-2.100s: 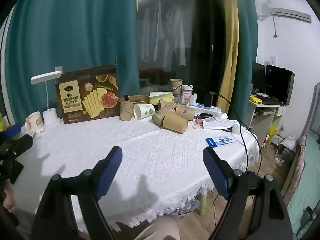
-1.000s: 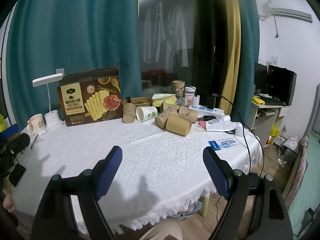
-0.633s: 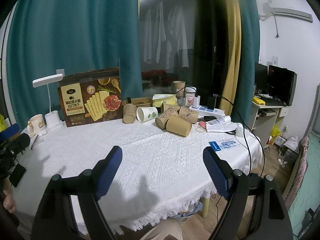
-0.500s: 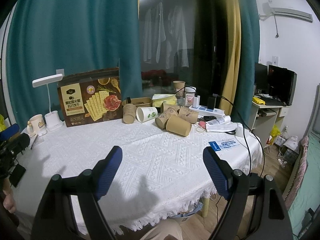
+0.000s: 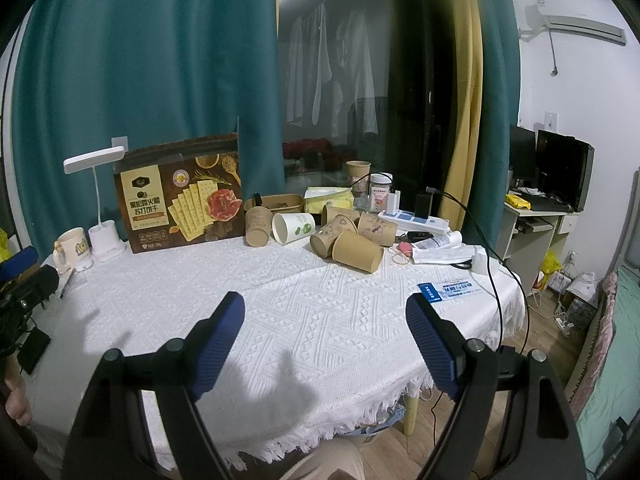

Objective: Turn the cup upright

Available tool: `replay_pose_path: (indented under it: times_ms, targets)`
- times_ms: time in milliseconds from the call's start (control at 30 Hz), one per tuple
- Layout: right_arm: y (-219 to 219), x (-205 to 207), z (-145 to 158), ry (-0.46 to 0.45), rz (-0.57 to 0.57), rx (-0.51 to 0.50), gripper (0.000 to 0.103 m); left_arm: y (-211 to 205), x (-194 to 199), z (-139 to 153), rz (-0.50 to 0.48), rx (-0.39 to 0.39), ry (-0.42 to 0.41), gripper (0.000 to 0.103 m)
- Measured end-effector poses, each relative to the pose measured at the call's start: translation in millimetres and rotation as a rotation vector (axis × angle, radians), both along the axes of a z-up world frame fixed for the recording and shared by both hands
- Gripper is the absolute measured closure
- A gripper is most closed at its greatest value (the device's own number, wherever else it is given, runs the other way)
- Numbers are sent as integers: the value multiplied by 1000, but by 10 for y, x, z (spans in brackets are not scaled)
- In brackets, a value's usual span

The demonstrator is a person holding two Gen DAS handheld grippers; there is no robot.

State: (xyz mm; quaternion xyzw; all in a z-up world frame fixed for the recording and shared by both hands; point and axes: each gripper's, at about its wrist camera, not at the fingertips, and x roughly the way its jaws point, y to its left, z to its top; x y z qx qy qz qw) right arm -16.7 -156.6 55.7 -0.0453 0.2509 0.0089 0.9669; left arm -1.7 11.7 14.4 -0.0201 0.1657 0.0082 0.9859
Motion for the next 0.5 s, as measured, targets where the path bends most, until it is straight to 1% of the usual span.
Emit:
replay_pose_path:
  times_ms: [500]
  targets:
    - [-3,11,-19,3,0,0,22,3,16,-11,0,1,1,0]
